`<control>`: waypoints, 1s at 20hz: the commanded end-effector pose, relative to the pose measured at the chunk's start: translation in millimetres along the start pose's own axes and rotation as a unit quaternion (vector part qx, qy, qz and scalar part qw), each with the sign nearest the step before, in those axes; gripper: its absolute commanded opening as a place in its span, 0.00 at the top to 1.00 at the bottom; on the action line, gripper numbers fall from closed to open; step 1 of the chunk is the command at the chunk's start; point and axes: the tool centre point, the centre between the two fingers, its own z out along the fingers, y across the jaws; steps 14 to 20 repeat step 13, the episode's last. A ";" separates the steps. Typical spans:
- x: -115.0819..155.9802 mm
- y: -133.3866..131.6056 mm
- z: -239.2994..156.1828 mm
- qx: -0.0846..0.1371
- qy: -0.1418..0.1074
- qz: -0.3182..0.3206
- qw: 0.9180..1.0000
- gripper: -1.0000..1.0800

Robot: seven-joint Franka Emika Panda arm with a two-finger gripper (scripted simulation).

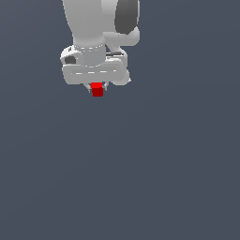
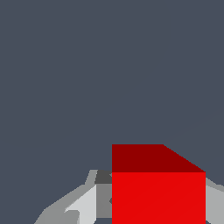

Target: Pick up the red cube and move it to a goal position.

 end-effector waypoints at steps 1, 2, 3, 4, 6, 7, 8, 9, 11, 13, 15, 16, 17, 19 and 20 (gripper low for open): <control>-3.4 1.9 -19.0 0.000 0.000 0.000 1.000 1.00; -4.3 2.6 -25.2 0.000 0.000 0.000 1.000 1.00; -5.0 3.2 -30.8 0.000 0.000 0.000 1.000 1.00; -5.6 3.8 -35.9 0.000 0.000 0.000 1.000 1.00; -6.6 4.9 -44.4 0.000 0.000 0.000 1.000 1.00; -6.9 5.3 -47.8 0.000 0.000 0.000 1.000 1.00; -7.2 5.7 -50.7 0.000 0.000 0.000 1.000 1.00; -7.4 5.9 -53.1 0.000 0.000 0.000 1.000 1.00; -7.6 6.3 -56.3 0.000 0.000 0.000 1.000 1.00; -7.6 6.5 -57.3 0.000 0.000 0.000 1.000 1.00; -7.6 6.5 -57.3 0.000 0.000 0.000 1.000 1.00; -7.6 6.5 -57.3 0.000 0.000 0.000 1.000 1.00; -7.6 6.5 -57.3 0.000 0.000 0.000 1.000 1.00; -7.6 6.5 -57.3 0.000 0.000 0.000 1.000 1.00; -7.6 6.5 -57.3 0.000 0.000 0.000 1.000 1.00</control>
